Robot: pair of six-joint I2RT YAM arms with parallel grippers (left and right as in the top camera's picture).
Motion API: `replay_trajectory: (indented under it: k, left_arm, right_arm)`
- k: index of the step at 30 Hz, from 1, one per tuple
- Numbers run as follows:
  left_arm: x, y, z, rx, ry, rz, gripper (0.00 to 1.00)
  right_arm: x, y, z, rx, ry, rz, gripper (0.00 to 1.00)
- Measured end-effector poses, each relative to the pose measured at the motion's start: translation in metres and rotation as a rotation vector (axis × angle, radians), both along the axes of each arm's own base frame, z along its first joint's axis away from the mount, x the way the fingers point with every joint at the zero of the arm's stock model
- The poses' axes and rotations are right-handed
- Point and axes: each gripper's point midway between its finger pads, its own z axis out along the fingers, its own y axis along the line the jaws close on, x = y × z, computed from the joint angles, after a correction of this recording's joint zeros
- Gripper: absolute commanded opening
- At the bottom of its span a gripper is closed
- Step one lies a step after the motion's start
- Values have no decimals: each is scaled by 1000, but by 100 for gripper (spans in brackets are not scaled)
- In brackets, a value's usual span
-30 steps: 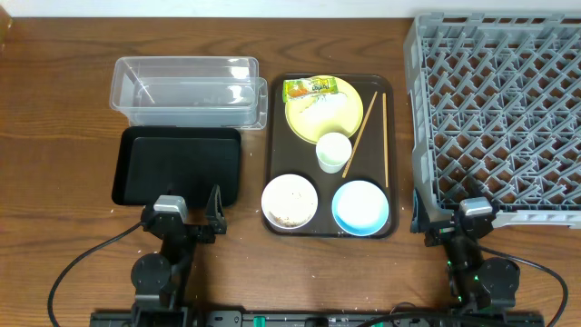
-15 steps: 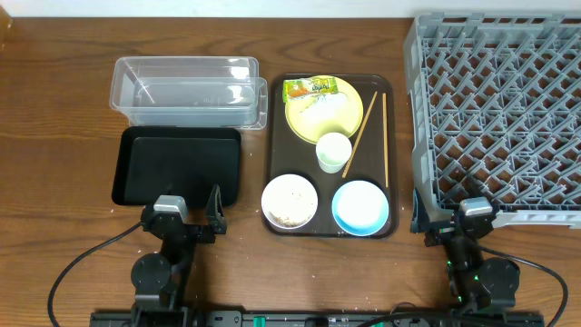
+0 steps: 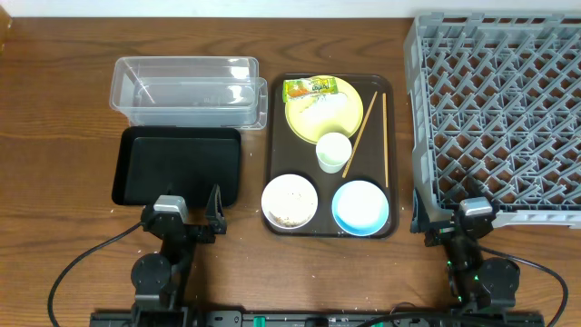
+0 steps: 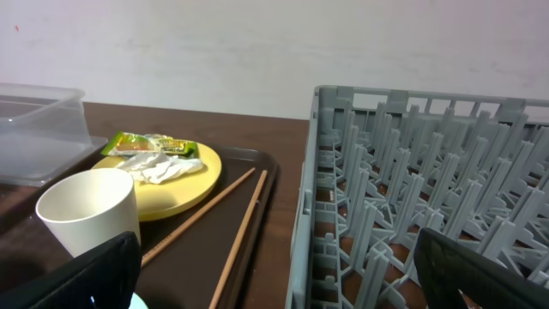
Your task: Sort waste into correct bins and load items into the dishwasher rack
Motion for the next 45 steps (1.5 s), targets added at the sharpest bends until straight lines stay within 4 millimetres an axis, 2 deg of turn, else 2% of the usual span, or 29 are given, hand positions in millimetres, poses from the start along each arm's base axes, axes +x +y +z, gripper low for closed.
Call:
replay_trajectory:
  k: [9, 14, 17, 20, 24, 30, 34, 37, 40, 45]
  left_arm:
    - [-2, -13, 3, -8, -9, -76, 93]
    - [-1, -19, -4, -13, 78, -109, 93]
    - [4, -22, 11, -16, 123, -127, 93]
    - [13, -25, 33, -10, 173, -145, 93]
    - [32, -34, 64, 19, 255, -201, 93]
    - [64, -46, 99, 52, 409, -269, 93]
    - [88, -72, 126, 134, 484, -377, 93]
    - [108, -95, 137, 193, 541, -459, 93]
    - [128, -117, 132, 244, 620, -529, 93]
    - [166, -152, 100, 342, 746, -649, 93]
  right_arm:
    - [0, 0, 5, -7, -23, 0, 99]
    - [0, 0, 12, -7, -47, 0, 99]
    - [-1, 0, 22, -7, -57, -1, 99]
    - [-2, 0, 41, -7, -73, 0, 99]
    - [0, 0, 65, -8, -39, 1, 99]
    - [13, 2, 85, -7, 97, 10, 99]
    - [28, 5, 95, -5, 232, 28, 99]
    - [39, 6, 97, -2, 364, 36, 99]
    - [52, 7, 99, 2, 489, 43, 99]
    - [70, 8, 103, -6, 620, 51, 99]
